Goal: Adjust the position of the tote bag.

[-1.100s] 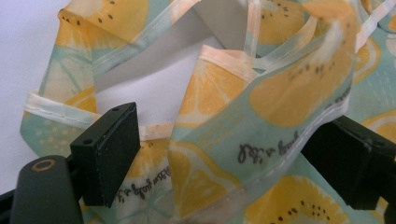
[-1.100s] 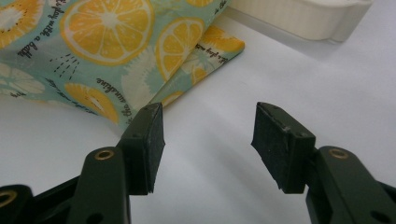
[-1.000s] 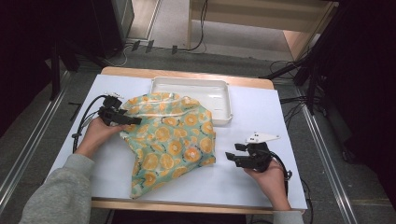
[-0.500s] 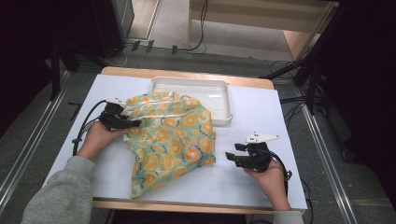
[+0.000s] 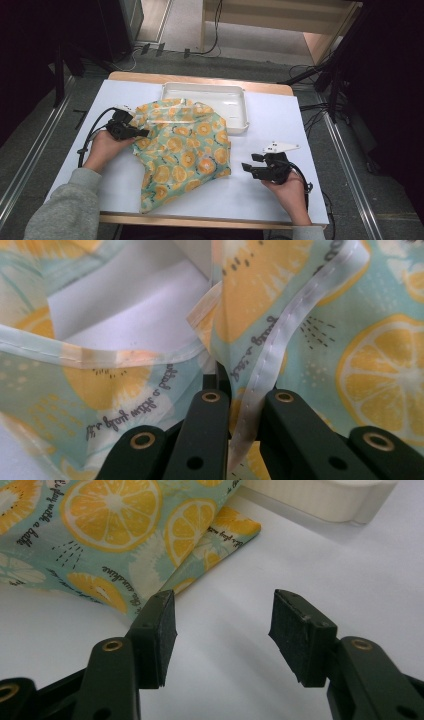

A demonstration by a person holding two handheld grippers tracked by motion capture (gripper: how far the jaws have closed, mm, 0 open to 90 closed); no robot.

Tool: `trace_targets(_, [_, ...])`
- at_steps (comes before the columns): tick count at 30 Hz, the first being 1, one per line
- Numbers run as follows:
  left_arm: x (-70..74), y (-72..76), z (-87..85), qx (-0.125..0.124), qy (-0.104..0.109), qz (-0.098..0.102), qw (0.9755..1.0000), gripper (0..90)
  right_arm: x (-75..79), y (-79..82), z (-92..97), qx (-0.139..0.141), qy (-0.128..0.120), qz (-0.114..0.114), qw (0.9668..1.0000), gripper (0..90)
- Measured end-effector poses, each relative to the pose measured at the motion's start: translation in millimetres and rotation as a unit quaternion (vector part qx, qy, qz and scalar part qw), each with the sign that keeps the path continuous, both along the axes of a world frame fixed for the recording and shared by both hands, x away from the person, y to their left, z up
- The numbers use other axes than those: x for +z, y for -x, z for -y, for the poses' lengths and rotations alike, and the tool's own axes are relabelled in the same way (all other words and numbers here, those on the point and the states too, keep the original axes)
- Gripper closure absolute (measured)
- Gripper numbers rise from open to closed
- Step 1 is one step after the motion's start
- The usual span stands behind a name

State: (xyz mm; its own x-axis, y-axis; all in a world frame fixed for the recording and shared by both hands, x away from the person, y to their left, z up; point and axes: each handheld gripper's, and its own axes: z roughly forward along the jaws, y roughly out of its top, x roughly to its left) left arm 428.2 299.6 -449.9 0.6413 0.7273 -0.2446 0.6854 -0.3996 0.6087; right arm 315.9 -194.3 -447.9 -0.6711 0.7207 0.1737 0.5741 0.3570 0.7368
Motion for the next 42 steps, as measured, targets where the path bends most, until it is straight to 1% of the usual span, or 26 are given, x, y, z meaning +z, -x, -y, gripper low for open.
trace_targets(1, [1.4,0.6,-0.5,0.002,0.000,0.006,1.0000,90.0,0.0,0.1,-0.1,0.000,0.000,0.000,1.0000,44.8])
trace_targets(3, [3.2,0.4,-1.9,0.002,0.005,0.004,1.0000,90.0,0.0,0.1,-0.1,0.000,0.000,0.000,1.0000,44.8])
trace_targets(4, [3.4,-0.3,-2.7,0.006,0.006,0.004,1.0000,84.7,0.0,0.1,-0.1,0.000,0.000,0.000,1.0000,44.8])
trace_targets(5, [3.1,-1.6,-3.5,0.008,0.011,-0.001,0.9999,78.3,-0.1,0.0,-0.1,0.000,0.000,0.000,1.0000,44.8])
trace_targets(6, [2.5,-3.3,-4.0,0.013,0.015,-0.002,0.9998,74.4,-0.2,-0.1,-0.2,0.000,0.001,0.000,1.0000,44.8])
trace_targets(8, [2.5,-5.7,-3.4,0.018,0.014,0.001,0.9997,69.0,-0.8,-0.7,-0.6,0.001,0.002,0.001,1.0000,44.8])
trace_targets(10, [3.9,-8.3,-0.7,0.018,0.006,0.010,0.9998,60.4,-0.7,-0.5,-1.1,0.002,0.004,-0.001,1.0000,44.8])
trace_targets(12, [5.0,-8.9,2.4,0.018,0.011,0.027,0.9994,51.0,-0.7,-0.6,-1.2,0.004,0.004,0.000,1.0000,44.9])
trace_targets(13, [5.0,-9.6,3.5,0.016,0.010,0.031,0.9993,46.3,-0.8,-0.8,-1.2,0.004,0.004,0.000,1.0000,44.8])
trace_targets(14, [4.6,-10.3,4.2,0.016,0.012,0.031,0.9993,42.5,-1.0,-0.8,-1.2,0.003,0.004,-0.002,1.0000,44.9])
trace_targets(15, [4.0,-10.8,4.6,0.017,0.017,0.029,0.9993,42.5,-1.0,-0.8,-1.2,0.003,0.004,-0.002,1.0000,44.9])
trace_targets(16, [3.0,-11.7,5.0,0.018,0.020,0.026,0.9993,39.7,-1.3,-0.9,-1.3,0.004,0.005,0.000,1.0000,44.8])
trace_targets(20, [-1.3,-14.6,7.1,0.018,0.029,0.013,0.9993,38.6,-1.5,-0.8,-1.8,0.005,0.007,-0.001,1.0000,44.8])
trace_targets(23, [-4.1,-15.4,11.4,0.011,0.019,0.010,0.9997,40.1,-1.8,-1.1,-2.3,0.006,0.008,-0.001,1.0000,44.8])
trace_targets(24, [-4.4,-16.1,13.7,0.004,0.016,0.003,0.9999,41.1,-1.8,-1.1,-2.4,0.006,0.007,-0.001,1.0000,44.8])
trace_targets(26, [-2.9,-17.5,18.6,-0.003,0.003,0.002,1.0000,46.0,-2.1,-1.5,-2.6,0.007,0.008,0.000,0.9999,44.8])
trace_targets(27, [-2.2,-18.4,20.5,-0.005,-0.005,0.001,1.0000,49.7,-2.2,-1.6,-2.7,0.007,0.009,-0.001,0.9999,44.8])
trace_targets(28, [-2.1,-19.5,22.5,-0.005,-0.003,-0.002,1.0000,52.4,-2.2,-1.5,-2.7,0.007,0.010,-0.001,0.9999,44.8])
trace_targets(29, [-3.1,-20.6,23.9,-0.007,0.004,-0.009,0.9999,58.3,-2.1,-1.4,-2.7,0.006,0.010,0.000,0.9999,44.8])
trace_targets(30, [-3.9,-20.8,24.9,-0.009,0.005,-0.013,0.9999,66.0,-1.7,-0.7,-2.2,0.005,0.009,0.000,0.9999,44.8])
trace_targets(31, [-4.0,-20.4,25.7,-0.011,0.000,-0.009,0.9999,66.0,-1.7,-0.7,-2.2,0.005,0.009,0.000,0.9999,44.8])
trace_targets(32, [-4.0,-20.1,26.4,-0.012,-0.004,-0.009,0.9999,70.3,-1.6,-0.6,-1.8,0.005,0.009,0.000,0.9999,44.8])
trace_targets(35, [-5.0,-18.9,27.5,-0.020,-0.007,-0.012,0.9997,85.1,-2.1,-1.1,-1.3,0.004,0.009,-0.001,1.0000,44.9])
trace_targets(37, [-5.0,-18.6,28.2,-0.026,-0.010,-0.012,0.9995,90.0,-1.9,-0.8,-1.9,0.006,0.009,0.000,0.9999,44.8])
trace_targets(40, [-3.7,-17.8,28.8,-0.027,-0.007,-0.011,0.9995,90.0,-1.9,-0.7,-2.2,0.006,0.009,0.000,0.9999,44.8])
trace_targets(42, [-0.2,-16.4,28.2,-0.027,0.004,-0.014,0.9995,90.0,-1.9,-0.8,-2.0,0.005,0.009,0.000,0.9999,44.9])
